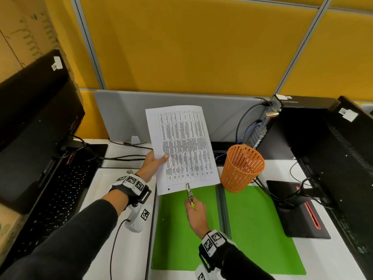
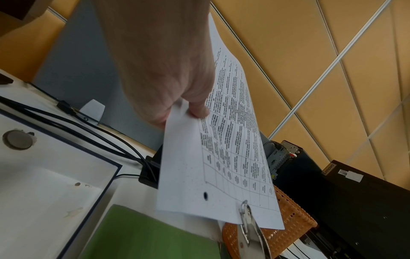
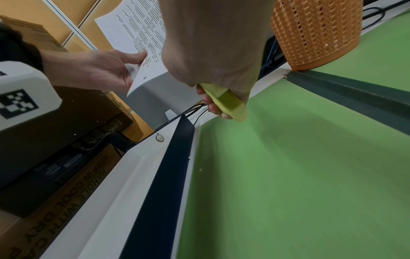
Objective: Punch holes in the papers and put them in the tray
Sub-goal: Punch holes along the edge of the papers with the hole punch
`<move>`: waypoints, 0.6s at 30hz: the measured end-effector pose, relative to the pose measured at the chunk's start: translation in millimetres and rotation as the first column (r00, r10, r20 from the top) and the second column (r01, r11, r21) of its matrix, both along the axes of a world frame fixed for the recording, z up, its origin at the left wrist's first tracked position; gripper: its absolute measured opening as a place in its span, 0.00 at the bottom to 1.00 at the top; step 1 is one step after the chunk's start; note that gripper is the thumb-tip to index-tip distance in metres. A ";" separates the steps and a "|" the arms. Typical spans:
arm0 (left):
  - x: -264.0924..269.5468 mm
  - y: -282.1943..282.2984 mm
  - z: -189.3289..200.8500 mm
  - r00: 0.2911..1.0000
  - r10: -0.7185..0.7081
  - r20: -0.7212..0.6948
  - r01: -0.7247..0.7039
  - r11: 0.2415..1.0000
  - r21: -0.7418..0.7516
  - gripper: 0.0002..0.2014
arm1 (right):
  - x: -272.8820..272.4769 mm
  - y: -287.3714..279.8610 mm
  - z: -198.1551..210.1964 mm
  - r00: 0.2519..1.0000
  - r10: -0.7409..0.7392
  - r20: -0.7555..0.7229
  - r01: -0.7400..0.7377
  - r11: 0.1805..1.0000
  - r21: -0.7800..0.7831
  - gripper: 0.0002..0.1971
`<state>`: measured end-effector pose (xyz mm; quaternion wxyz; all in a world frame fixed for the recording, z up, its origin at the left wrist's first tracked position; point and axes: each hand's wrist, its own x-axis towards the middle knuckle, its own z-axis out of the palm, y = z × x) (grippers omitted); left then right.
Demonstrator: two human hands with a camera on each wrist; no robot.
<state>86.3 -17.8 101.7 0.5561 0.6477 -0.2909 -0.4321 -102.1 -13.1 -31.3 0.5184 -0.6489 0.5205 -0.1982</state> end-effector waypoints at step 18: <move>-1.2 -2.8 -0.7 1.000 0.007 -0.005 -0.007 1.000 0.017 0.19 | -3.5 7.8 26.0 0.998 -0.015 0.060 0.016 1.000 -0.026 0.06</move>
